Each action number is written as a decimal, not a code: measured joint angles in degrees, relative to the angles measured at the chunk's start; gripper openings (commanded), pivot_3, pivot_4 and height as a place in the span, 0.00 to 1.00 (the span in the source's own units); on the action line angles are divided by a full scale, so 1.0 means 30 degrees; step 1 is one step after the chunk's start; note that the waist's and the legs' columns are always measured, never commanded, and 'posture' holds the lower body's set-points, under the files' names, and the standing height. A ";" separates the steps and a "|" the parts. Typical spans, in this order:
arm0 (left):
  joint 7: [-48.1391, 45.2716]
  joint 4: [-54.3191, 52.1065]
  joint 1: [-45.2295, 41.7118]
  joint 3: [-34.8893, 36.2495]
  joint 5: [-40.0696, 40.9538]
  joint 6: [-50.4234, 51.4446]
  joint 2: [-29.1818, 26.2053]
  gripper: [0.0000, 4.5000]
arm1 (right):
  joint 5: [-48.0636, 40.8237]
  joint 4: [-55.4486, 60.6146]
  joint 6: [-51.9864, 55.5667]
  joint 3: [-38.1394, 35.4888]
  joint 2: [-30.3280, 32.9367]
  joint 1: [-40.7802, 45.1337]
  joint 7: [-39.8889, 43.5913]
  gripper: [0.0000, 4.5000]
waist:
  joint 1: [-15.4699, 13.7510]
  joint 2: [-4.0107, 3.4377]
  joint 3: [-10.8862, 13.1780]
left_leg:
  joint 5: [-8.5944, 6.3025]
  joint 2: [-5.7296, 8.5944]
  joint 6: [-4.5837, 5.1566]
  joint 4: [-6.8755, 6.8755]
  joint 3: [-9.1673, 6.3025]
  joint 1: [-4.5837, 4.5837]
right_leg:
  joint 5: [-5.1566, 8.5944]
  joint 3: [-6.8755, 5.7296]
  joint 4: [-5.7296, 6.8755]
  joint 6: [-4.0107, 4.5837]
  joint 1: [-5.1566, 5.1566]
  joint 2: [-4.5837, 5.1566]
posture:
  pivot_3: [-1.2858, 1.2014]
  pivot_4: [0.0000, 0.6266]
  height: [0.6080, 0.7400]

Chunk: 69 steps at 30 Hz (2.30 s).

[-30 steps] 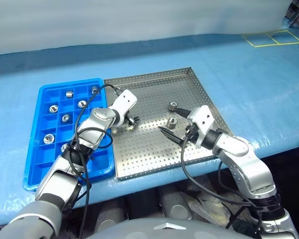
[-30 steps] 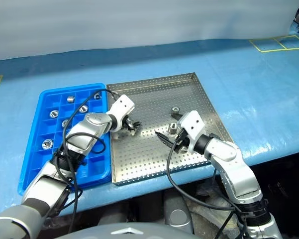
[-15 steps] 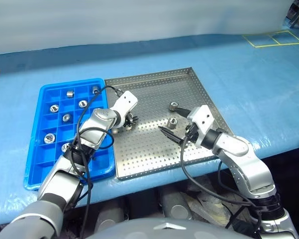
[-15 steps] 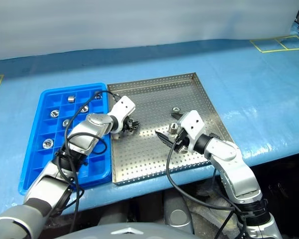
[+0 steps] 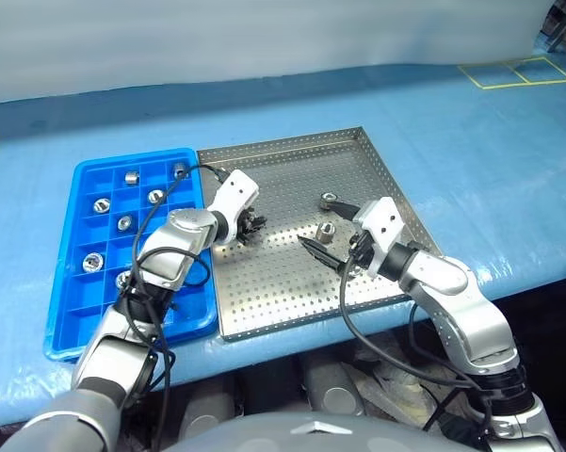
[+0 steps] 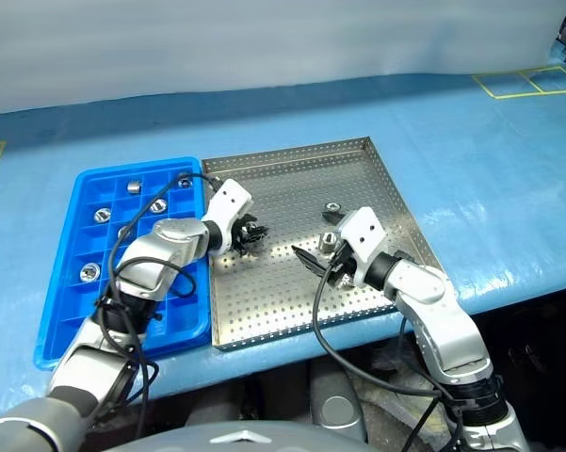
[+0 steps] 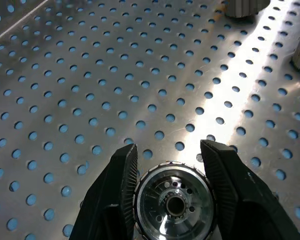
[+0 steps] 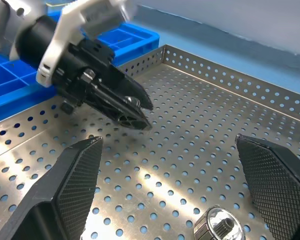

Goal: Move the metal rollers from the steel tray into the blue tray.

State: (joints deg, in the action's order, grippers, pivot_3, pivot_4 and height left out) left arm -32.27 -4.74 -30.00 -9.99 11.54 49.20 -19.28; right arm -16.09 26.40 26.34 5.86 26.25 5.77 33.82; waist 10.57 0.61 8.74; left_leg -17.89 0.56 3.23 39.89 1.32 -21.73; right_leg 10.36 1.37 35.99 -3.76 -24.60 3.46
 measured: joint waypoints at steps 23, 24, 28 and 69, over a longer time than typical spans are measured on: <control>0.1635 -1.5729 1.1480 1.2788 0.2353 0.7469 -0.7076 0.38 | -0.0024 -0.1813 -0.0304 0.1397 -0.0620 0.1490 0.1432 1.00 | -0.1303 -0.0002 0.0008 | 0.0044 -0.0001 -0.0090 -0.0002 -0.0034 0.0006 | 0.0016 -0.0052 0.0002 0.0030 0.0005 -0.0018 | 0.49 0.24 1.00; 0.1677 -1.6152 1.1991 1.3189 0.2359 0.7750 -0.6938 0.38 | -0.0023 -0.1982 -0.0322 0.1448 -0.0616 0.1661 0.1593 1.00 | -0.1486 -0.0002 0.0008 | 0.0047 -0.0001 -0.0094 -0.0002 -0.0036 0.0007 | 0.0018 -0.0057 0.0003 0.0033 0.0008 -0.0017 | 0.50 0.24 1.00; 0.1796 -1.7143 1.4703 1.4347 0.2622 0.8148 -0.5728 0.38 | -0.0027 -0.2658 -0.0475 0.1675 -0.0651 0.2463 0.2193 1.00 | -0.2278 0.0011 0.0005 | 0.0053 -0.0004 -0.0110 -0.0002 -0.0055 0.0020 | 0.0096 -0.0091 0.0005 0.0167 0.0016 -0.0010 | 0.51 0.24 1.00; 0.3151 -1.7013 1.2217 1.1683 0.5337 0.2556 -0.1116 0.99 | 0.0623 -0.3695 -0.0358 0.0859 -0.1332 0.3744 0.0466 1.00 | -0.3288 0.0039 -0.0017 | 0.0118 0.0003 -0.0216 -0.0036 -0.0191 0.0030 | 0.0147 -0.0204 0.0012 0.0279 0.0089 -0.0011 | 0.49 0.24 1.00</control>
State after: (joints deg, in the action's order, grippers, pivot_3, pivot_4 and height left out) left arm -22.82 -55.78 6.65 25.06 27.56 56.87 -22.63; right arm -14.22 15.32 25.27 8.43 22.25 17.00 35.22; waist 0.71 0.73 8.69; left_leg -17.54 0.57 2.58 39.79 0.75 -21.64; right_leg 10.80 0.76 36.02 -2.92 -24.33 3.43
